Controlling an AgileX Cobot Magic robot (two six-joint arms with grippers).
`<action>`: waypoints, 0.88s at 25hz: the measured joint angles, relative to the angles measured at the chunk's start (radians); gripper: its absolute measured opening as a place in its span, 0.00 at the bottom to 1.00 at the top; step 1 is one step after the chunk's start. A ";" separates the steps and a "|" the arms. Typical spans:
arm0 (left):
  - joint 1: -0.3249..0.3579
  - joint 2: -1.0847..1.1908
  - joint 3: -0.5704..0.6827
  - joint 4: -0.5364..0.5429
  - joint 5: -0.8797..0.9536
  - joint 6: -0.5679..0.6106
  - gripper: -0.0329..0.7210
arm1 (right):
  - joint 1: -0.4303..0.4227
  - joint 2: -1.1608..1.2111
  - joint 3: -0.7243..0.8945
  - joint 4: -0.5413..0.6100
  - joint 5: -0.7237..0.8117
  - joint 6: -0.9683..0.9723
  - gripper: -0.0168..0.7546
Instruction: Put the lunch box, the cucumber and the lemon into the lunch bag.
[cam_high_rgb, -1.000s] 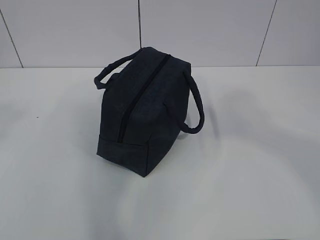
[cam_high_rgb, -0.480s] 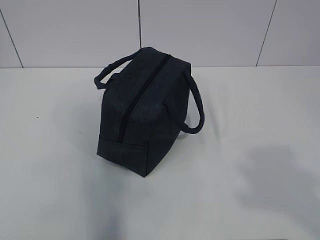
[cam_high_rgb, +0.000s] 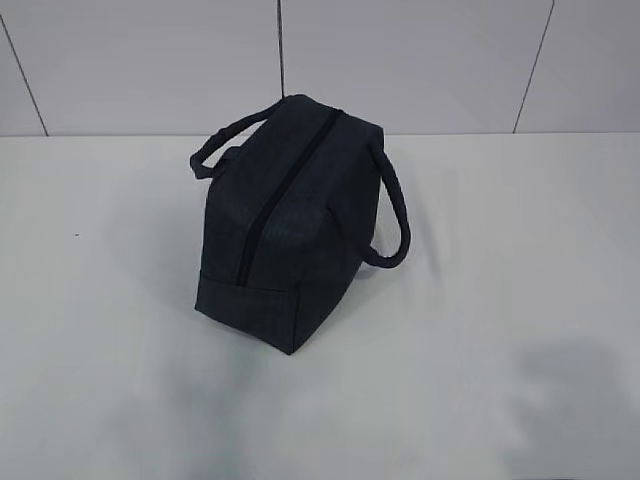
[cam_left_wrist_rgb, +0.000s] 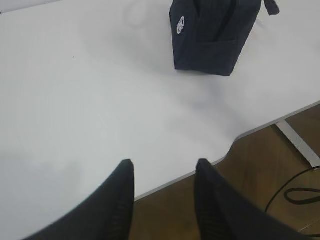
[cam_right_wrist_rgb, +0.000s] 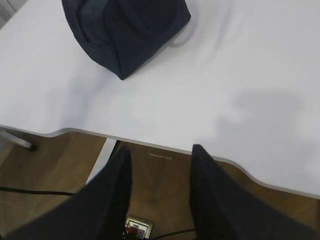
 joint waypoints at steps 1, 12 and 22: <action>0.000 0.000 0.011 0.003 0.000 0.000 0.43 | 0.000 -0.002 0.009 0.000 0.000 0.000 0.40; 0.000 0.000 0.115 0.029 -0.094 -0.004 0.43 | 0.000 -0.002 0.123 -0.163 -0.052 0.000 0.40; 0.000 0.000 0.149 0.048 -0.169 -0.004 0.43 | 0.000 -0.002 0.143 -0.190 -0.100 0.000 0.40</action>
